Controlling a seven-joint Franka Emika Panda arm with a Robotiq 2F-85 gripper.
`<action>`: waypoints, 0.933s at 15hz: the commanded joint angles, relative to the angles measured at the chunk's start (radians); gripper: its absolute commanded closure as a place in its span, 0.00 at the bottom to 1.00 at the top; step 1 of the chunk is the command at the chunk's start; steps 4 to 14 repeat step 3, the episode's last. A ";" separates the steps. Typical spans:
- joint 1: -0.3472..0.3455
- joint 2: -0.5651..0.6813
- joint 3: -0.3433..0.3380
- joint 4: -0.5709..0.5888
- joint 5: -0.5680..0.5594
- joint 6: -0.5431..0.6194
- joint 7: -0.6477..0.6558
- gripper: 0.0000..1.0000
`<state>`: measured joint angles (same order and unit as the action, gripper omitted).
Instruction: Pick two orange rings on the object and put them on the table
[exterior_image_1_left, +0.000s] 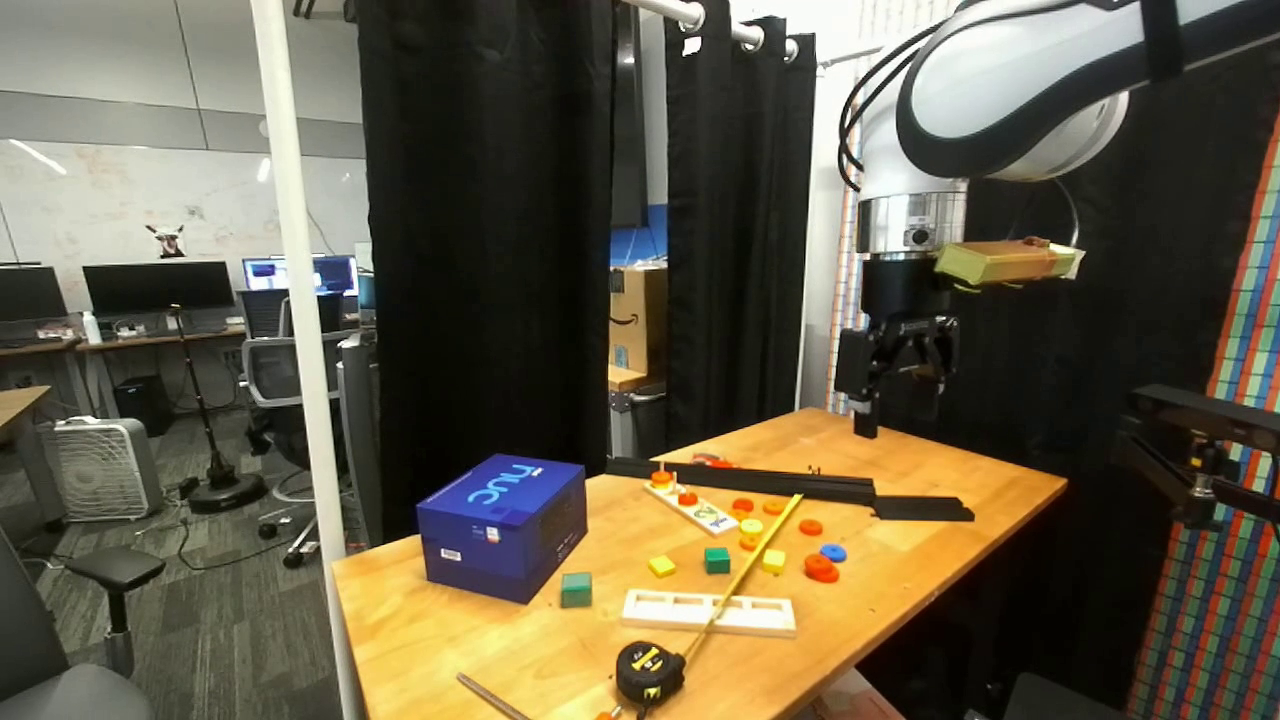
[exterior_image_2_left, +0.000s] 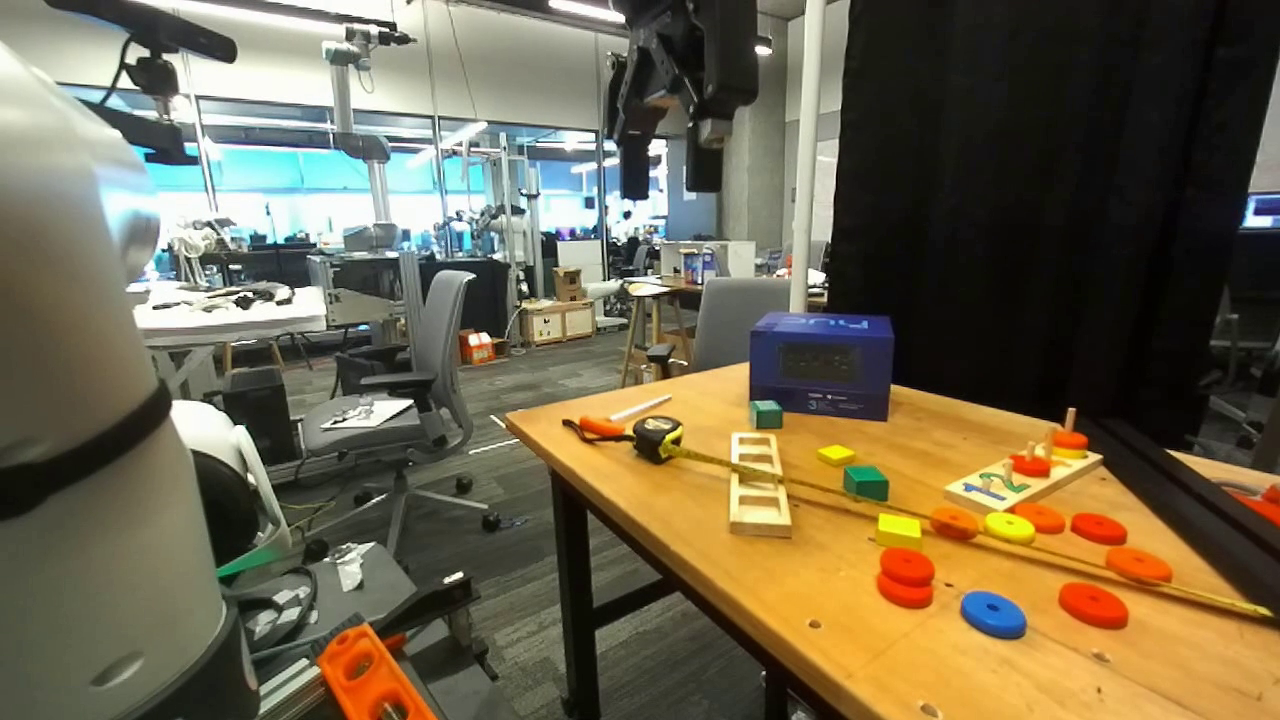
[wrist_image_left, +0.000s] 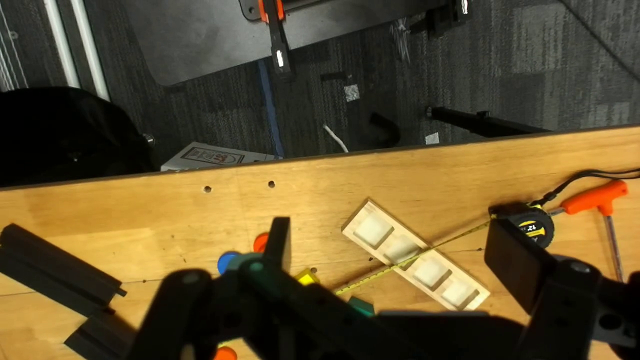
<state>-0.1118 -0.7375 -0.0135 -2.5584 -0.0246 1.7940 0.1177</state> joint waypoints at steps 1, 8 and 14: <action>0.005 0.001 -0.004 0.002 -0.003 -0.002 0.002 0.00; 0.005 0.001 -0.004 0.002 -0.003 -0.002 0.002 0.00; 0.005 0.001 -0.004 0.002 -0.003 -0.002 0.002 0.00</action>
